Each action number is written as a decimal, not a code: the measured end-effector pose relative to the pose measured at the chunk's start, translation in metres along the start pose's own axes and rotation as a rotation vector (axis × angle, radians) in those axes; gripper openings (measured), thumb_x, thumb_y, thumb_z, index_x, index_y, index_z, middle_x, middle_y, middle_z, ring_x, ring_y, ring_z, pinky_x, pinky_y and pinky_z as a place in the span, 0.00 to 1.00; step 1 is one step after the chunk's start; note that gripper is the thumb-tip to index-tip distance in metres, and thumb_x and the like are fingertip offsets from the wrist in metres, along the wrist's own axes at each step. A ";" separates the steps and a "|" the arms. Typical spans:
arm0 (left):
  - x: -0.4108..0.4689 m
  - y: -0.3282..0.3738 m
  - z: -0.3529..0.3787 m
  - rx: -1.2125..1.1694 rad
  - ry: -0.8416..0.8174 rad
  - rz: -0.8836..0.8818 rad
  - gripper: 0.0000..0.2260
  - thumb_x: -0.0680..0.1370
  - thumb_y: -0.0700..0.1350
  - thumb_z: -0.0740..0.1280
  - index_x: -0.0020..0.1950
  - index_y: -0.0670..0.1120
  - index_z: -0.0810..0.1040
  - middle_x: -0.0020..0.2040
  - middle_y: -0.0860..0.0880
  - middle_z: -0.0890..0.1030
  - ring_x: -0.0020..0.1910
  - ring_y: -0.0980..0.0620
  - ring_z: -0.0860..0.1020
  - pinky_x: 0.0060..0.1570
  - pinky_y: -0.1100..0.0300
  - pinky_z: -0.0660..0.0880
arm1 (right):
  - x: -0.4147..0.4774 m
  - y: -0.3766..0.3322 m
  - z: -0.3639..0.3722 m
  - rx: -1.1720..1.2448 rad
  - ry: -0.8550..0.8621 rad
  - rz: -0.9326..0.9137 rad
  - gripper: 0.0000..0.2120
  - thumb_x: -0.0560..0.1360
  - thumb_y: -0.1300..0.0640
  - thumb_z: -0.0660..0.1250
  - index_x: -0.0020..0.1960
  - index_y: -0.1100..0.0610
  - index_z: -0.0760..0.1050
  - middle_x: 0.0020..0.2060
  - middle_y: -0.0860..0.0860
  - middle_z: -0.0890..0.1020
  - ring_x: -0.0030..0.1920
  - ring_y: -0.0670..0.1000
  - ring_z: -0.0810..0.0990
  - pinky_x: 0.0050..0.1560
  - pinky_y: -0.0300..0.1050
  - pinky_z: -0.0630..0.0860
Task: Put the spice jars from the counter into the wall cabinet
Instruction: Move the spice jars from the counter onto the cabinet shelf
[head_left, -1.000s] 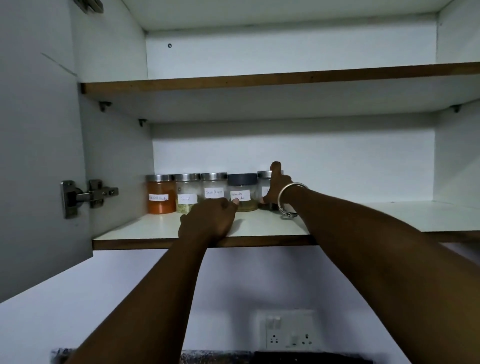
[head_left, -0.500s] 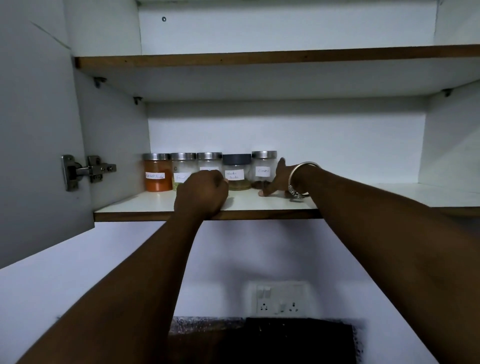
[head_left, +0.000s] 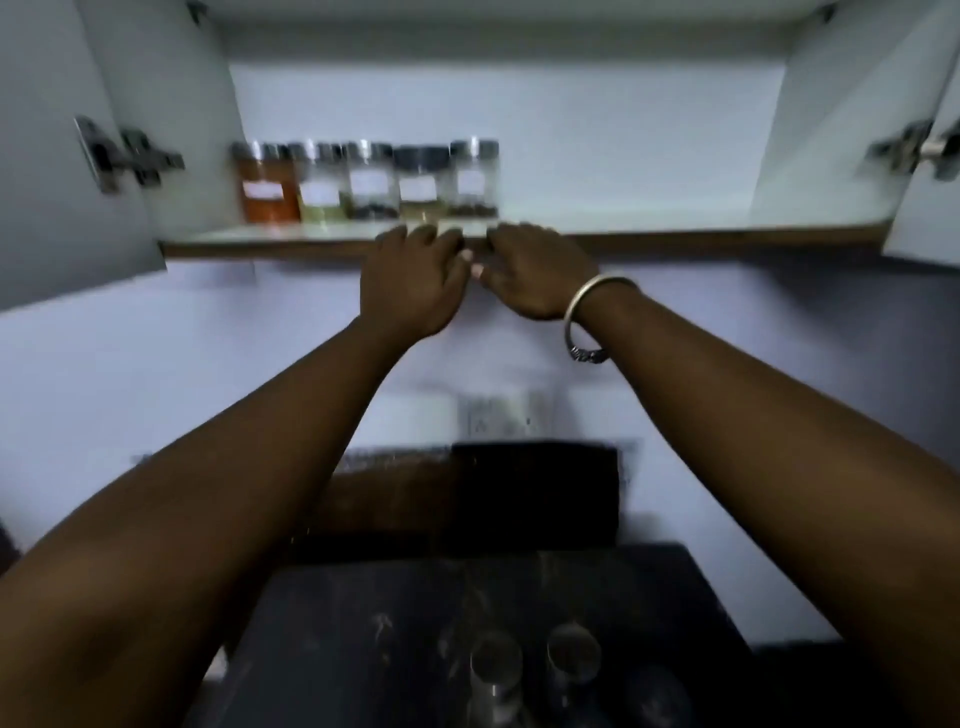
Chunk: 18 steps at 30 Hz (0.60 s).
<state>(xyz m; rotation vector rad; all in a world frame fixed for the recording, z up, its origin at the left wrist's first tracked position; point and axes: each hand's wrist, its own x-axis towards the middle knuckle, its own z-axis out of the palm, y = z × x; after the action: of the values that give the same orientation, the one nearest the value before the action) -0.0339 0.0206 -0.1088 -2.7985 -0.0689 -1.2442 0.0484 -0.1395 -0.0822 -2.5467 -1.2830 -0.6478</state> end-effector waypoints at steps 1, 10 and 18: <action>-0.012 0.009 0.001 -0.095 0.031 0.018 0.18 0.85 0.48 0.57 0.71 0.46 0.77 0.66 0.42 0.81 0.65 0.38 0.77 0.63 0.47 0.72 | -0.017 -0.005 0.003 0.056 0.036 -0.020 0.25 0.83 0.45 0.59 0.73 0.61 0.70 0.71 0.62 0.74 0.70 0.63 0.73 0.68 0.54 0.70; -0.251 0.098 0.096 -0.575 -0.384 -0.132 0.23 0.77 0.40 0.66 0.73 0.41 0.74 0.64 0.39 0.81 0.62 0.39 0.79 0.61 0.52 0.73 | -0.226 -0.033 0.167 0.376 -0.302 0.102 0.16 0.76 0.53 0.63 0.58 0.61 0.78 0.53 0.61 0.83 0.54 0.63 0.82 0.53 0.57 0.78; -0.410 0.144 0.169 -0.703 -1.075 -0.415 0.08 0.79 0.42 0.65 0.55 0.45 0.83 0.53 0.45 0.85 0.52 0.49 0.82 0.57 0.47 0.79 | -0.383 -0.031 0.310 0.063 -0.880 0.421 0.40 0.73 0.38 0.67 0.77 0.57 0.58 0.68 0.64 0.69 0.65 0.66 0.72 0.65 0.60 0.74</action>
<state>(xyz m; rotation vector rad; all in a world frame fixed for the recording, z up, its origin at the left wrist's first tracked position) -0.1730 -0.1119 -0.5333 -3.8206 -0.3318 0.5078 -0.0879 -0.2744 -0.5369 -2.9950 -0.8342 0.6571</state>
